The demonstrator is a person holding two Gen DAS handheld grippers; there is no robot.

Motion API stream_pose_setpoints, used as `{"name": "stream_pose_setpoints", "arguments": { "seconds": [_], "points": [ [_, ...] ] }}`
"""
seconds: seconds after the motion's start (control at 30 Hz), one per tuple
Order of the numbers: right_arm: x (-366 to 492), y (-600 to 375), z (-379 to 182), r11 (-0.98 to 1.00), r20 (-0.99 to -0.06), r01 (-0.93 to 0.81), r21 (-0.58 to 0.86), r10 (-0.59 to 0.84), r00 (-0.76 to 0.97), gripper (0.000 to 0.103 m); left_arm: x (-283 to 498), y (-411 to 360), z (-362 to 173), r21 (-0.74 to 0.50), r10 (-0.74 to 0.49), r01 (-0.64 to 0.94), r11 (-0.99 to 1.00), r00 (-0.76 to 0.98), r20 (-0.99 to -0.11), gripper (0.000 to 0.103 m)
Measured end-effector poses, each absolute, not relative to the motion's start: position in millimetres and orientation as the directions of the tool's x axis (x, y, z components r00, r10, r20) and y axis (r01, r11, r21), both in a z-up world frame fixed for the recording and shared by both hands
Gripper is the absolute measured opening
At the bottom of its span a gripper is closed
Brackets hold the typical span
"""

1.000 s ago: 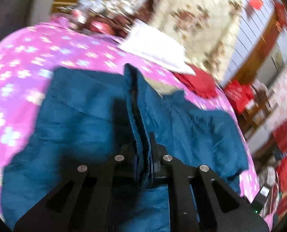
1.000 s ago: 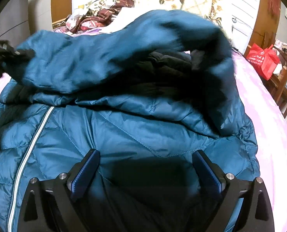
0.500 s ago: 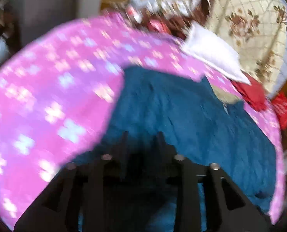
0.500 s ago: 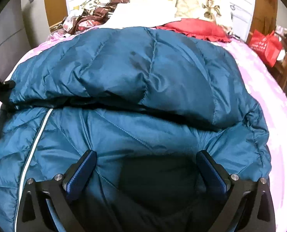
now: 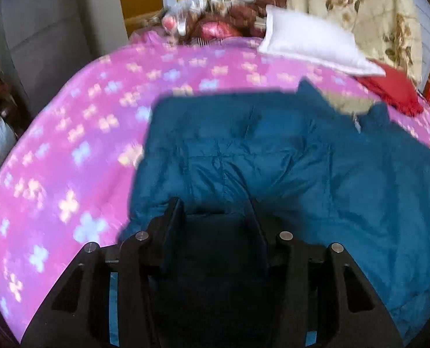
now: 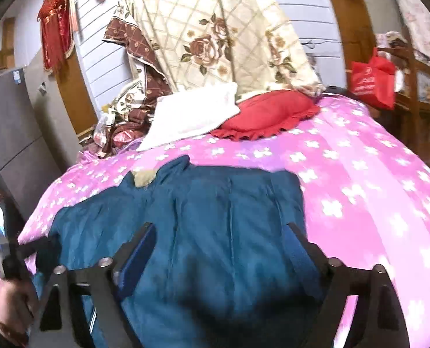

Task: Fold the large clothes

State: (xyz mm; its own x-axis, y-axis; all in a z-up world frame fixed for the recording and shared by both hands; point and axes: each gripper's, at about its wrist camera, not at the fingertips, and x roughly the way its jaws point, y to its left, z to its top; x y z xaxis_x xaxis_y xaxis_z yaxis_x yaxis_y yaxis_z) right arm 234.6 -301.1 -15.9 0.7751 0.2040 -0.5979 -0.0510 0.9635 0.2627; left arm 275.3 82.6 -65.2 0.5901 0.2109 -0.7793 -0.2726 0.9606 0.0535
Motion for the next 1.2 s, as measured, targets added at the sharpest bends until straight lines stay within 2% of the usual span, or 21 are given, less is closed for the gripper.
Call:
{"name": "stream_pose_setpoints", "arguments": {
  "seconds": [0.1, 0.13, 0.17, 0.3, 0.4, 0.73, 0.9, 1.0, 1.1, 1.2],
  "points": [
    [269.4, -297.1, -60.1, 0.964, -0.726, -0.069, 0.256, 0.239, 0.645, 0.085, 268.9, 77.9, -67.7, 0.082, 0.220, -0.261, 0.962, 0.557, -0.801, 0.045],
    [275.1, -296.9, -73.6, 0.967, -0.755, -0.076, 0.242, 0.237, 0.611, 0.088, 264.8, 74.7, -69.1, 0.090, 0.214, -0.246, 0.965, 0.542, -0.812, 0.045],
    [276.1, -298.7, -87.2, 0.962, -0.767, -0.087, 0.261, 0.261, 0.586, 0.096, 261.3, 73.3, -68.9, 0.093, 0.214, -0.243, 0.966, 0.536, -0.817, 0.045],
    [285.6, -301.8, -89.2, 0.961, -0.807, -0.100, 0.259, 0.272, 0.524, 0.103, 255.6, 75.2, -67.4, 0.069, 0.199, -0.257, 0.964, 0.524, -0.828, 0.045],
    [295.2, -300.4, -79.8, 0.967, -0.849, -0.096, 0.238, 0.255, 0.463, 0.103, 258.0, 80.3, -66.2, 0.008, 0.161, -0.285, 0.959, 0.518, -0.840, 0.046],
    [283.1, -296.6, -86.7, 0.973, -0.813, -0.080, 0.216, 0.224, 0.537, 0.103, 260.2, 79.6, -68.0, 0.012, 0.184, -0.311, 0.950, 0.531, -0.827, 0.063],
    [282.7, -297.0, -80.2, 0.974, -0.812, -0.077, 0.214, 0.221, 0.541, 0.102, 254.0, 94.7, -58.4, -0.067, 0.148, -0.343, 0.937, 0.563, -0.813, 0.064],
    [275.6, -303.4, -47.8, 0.968, -0.740, -0.060, 0.243, 0.225, 0.634, 0.099, 248.7, 109.1, -34.4, -0.101, 0.192, -0.401, 0.910, 0.625, -0.757, 0.064],
    [277.1, -304.8, -10.1, 0.971, -0.638, -0.024, 0.238, 0.174, 0.750, 0.099, 251.1, 101.4, -16.1, -0.075, 0.221, -0.363, 0.929, 0.705, -0.674, 0.064],
    [301.5, -287.6, 0.2, 0.965, -0.627, -0.031, 0.262, 0.195, 0.754, 0.099, 266.8, 86.6, -36.4, -0.016, 0.190, -0.289, 0.957, 0.667, -0.720, 0.064]
  ]
}}
